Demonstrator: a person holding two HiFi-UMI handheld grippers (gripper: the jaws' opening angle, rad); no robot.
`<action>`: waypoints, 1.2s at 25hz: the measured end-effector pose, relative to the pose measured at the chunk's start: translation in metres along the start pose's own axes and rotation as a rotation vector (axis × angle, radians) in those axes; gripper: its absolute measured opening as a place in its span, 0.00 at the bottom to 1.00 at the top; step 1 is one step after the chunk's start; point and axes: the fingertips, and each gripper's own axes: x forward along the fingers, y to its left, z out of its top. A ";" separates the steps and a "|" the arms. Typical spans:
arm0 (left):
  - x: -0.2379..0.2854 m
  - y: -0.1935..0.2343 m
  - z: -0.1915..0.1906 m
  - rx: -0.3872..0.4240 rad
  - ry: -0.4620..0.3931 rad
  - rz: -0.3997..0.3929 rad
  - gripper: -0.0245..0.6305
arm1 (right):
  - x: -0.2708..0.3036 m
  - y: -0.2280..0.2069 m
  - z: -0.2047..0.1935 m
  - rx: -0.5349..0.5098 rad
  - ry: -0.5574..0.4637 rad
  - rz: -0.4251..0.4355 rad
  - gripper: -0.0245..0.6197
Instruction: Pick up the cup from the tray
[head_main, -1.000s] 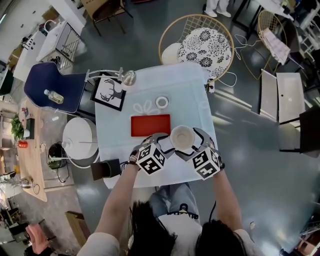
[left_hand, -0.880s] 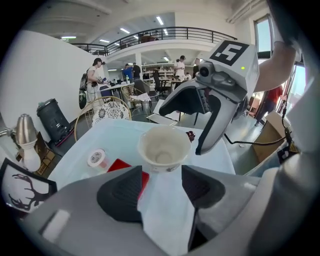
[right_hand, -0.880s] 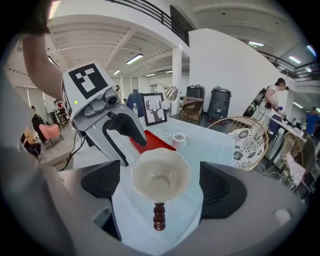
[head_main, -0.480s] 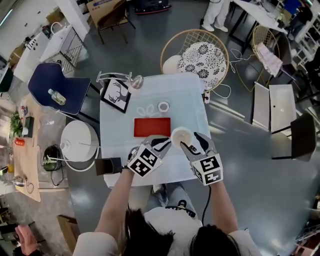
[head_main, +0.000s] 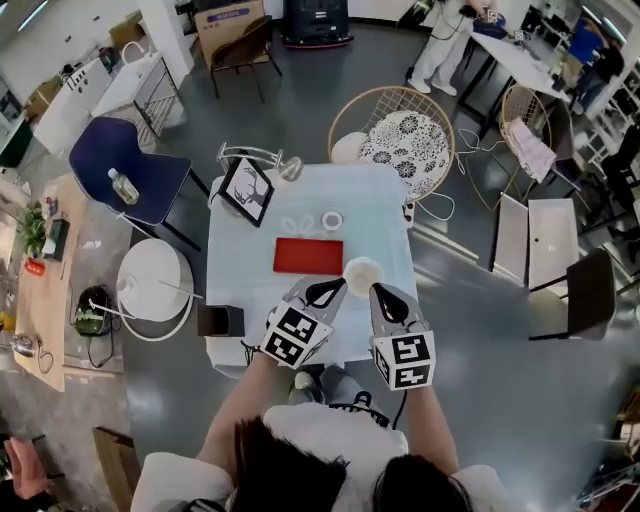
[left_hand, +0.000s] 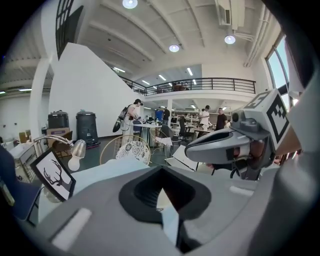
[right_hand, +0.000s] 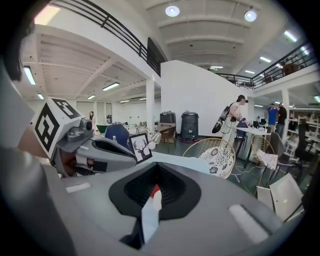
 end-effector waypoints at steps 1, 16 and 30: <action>-0.002 -0.002 0.000 -0.010 -0.008 0.006 0.04 | -0.003 0.004 0.000 -0.004 -0.001 -0.004 0.08; -0.039 -0.020 0.015 -0.099 -0.149 0.004 0.04 | -0.026 0.033 -0.007 0.069 -0.032 0.003 0.07; -0.040 -0.025 0.012 -0.047 -0.139 0.012 0.04 | -0.031 0.037 0.001 -0.007 -0.042 -0.027 0.07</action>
